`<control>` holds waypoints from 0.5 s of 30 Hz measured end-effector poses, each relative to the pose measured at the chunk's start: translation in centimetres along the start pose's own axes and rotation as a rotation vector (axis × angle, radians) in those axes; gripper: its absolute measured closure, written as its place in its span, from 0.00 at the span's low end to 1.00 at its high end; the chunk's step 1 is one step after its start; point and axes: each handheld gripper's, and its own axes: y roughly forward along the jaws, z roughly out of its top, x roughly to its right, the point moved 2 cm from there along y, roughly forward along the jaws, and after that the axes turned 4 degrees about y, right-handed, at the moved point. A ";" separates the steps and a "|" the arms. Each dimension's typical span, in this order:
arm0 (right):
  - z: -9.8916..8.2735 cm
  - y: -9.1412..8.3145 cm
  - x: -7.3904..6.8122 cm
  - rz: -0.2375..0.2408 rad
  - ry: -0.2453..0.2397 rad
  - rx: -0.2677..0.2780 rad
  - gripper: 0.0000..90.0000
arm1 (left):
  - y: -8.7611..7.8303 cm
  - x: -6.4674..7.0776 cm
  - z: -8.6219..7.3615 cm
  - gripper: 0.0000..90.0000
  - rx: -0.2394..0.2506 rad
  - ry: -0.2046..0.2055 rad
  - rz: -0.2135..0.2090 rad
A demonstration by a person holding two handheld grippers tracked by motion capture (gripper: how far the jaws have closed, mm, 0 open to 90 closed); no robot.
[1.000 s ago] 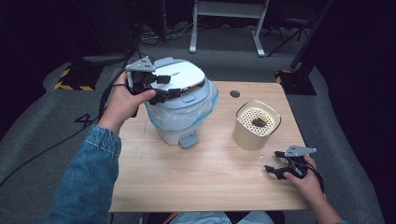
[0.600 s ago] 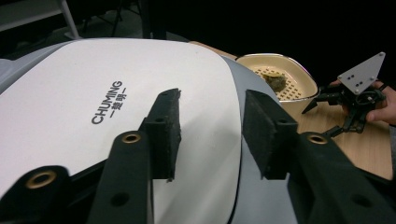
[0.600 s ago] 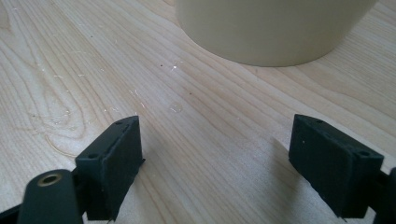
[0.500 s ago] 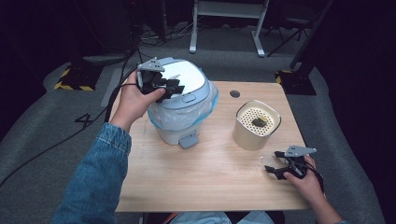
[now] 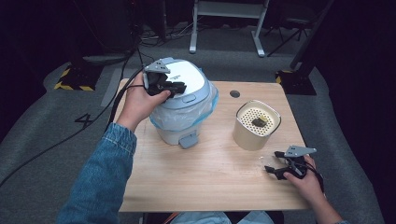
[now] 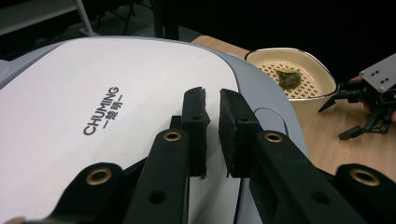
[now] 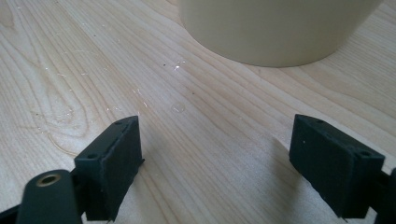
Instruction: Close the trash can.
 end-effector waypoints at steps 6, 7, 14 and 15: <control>0.0 0.0 0.0 0.002 0.001 0.001 0.19 | -0.3 1.0 0.1 0.49 -0.005 0.033 -0.013; 0.0 0.0 0.0 0.003 0.000 0.001 0.19 | -0.6 1.3 0.1 0.48 -0.010 0.040 -0.035; 0.1 0.1 0.4 0.027 -0.017 -0.002 0.19 | -3.4 3.9 0.1 0.37 0.076 0.105 -0.048; 0.2 0.1 0.5 0.031 -0.021 -0.002 0.19 | -3.7 4.2 0.0 0.36 0.078 0.107 -0.048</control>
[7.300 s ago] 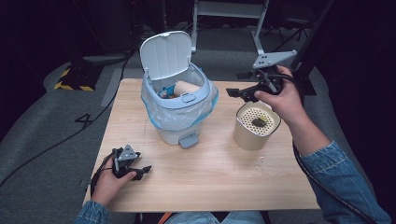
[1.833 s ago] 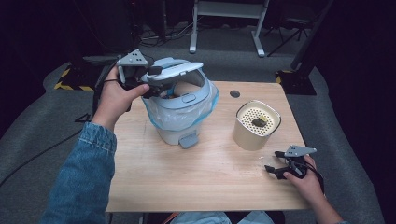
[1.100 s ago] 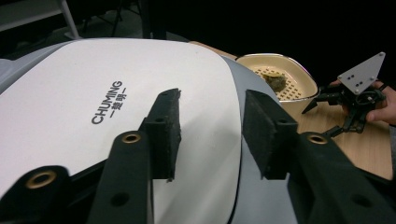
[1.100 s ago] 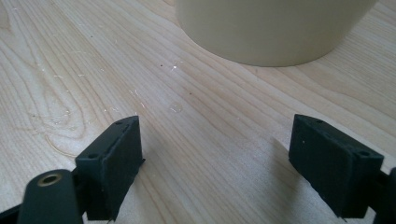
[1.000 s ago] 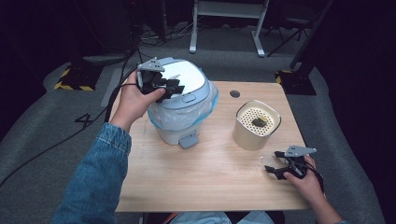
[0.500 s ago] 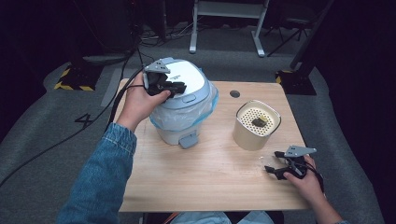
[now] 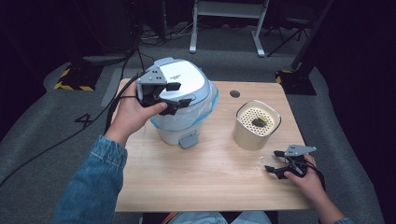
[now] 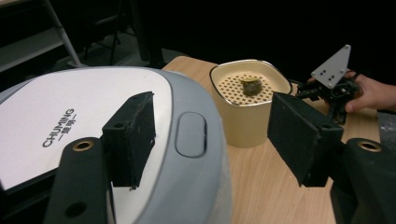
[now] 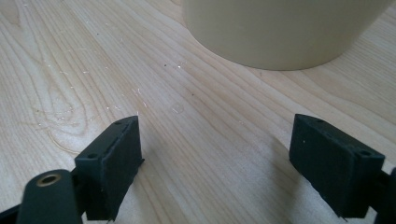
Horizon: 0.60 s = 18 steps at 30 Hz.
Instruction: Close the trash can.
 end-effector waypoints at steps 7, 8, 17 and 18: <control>0.2 0.2 0.2 0.009 -0.010 -0.002 0.18 | -2.3 2.8 -1.3 0.35 -0.012 -0.010 0.005; 0.2 0.2 0.3 0.009 -0.009 -0.002 0.18 | -2.7 3.2 -1.6 0.34 -0.012 -0.010 0.014; 0.4 0.4 0.3 0.008 -0.011 -0.001 0.18 | -5.1 5.0 -3.9 0.32 -0.023 -0.021 0.063; 0.4 0.5 0.3 0.008 -0.011 -0.001 0.18 | -5.3 5.1 -4.2 0.32 -0.028 -0.020 0.065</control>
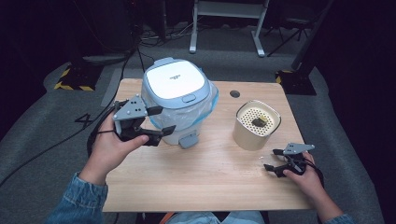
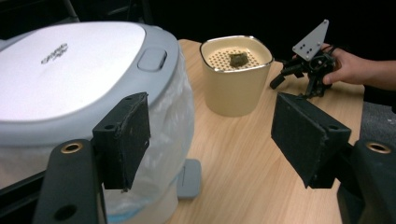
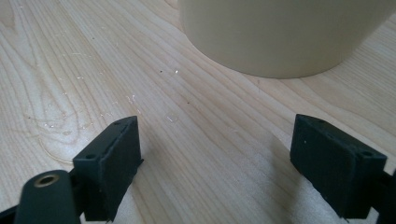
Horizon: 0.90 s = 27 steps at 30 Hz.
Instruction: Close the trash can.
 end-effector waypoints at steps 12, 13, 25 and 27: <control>0.0 0.0 0.0 0.000 -0.001 0.000 0.18 | -0.6 1.0 -4.4 0.27 -0.066 -0.003 0.030; 0.0 0.0 0.0 0.000 -0.001 0.000 0.18 | -0.5 1.0 -4.8 0.27 -0.071 -0.004 0.032; 0.0 0.0 0.0 0.000 -0.001 0.000 0.18 | 0.7 0.6 -10.3 0.27 -0.136 -0.075 0.070; 0.0 0.0 0.0 0.000 -0.001 0.000 0.18 | 1.0 0.5 -11.3 0.27 -0.155 -0.088 0.079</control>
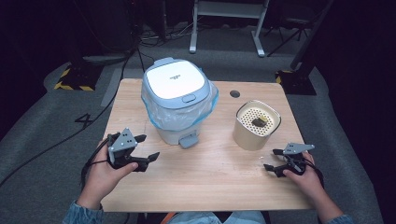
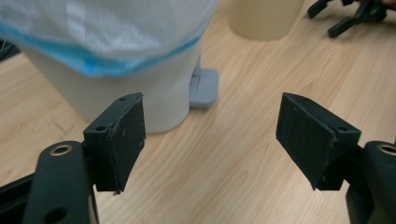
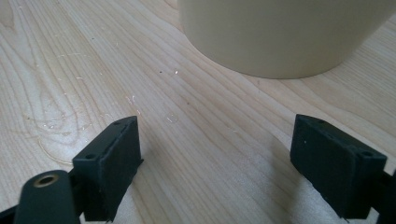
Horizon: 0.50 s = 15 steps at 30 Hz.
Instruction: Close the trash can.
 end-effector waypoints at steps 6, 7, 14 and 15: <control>0.0 0.0 0.0 0.000 0.000 0.000 0.18 | 1.6 -0.6 -2.7 0.27 -0.056 -0.031 0.022; 0.0 0.0 0.0 0.000 0.000 0.000 0.18 | 1.9 -0.7 -3.1 0.27 -0.063 -0.037 0.023; 0.0 0.0 0.0 0.000 0.000 0.000 0.18 | 3.9 -1.4 -6.2 0.27 -0.121 -0.075 0.028; 0.0 0.0 0.0 0.000 0.000 0.000 0.18 | 4.1 -1.4 -6.6 0.27 -0.137 -0.072 0.029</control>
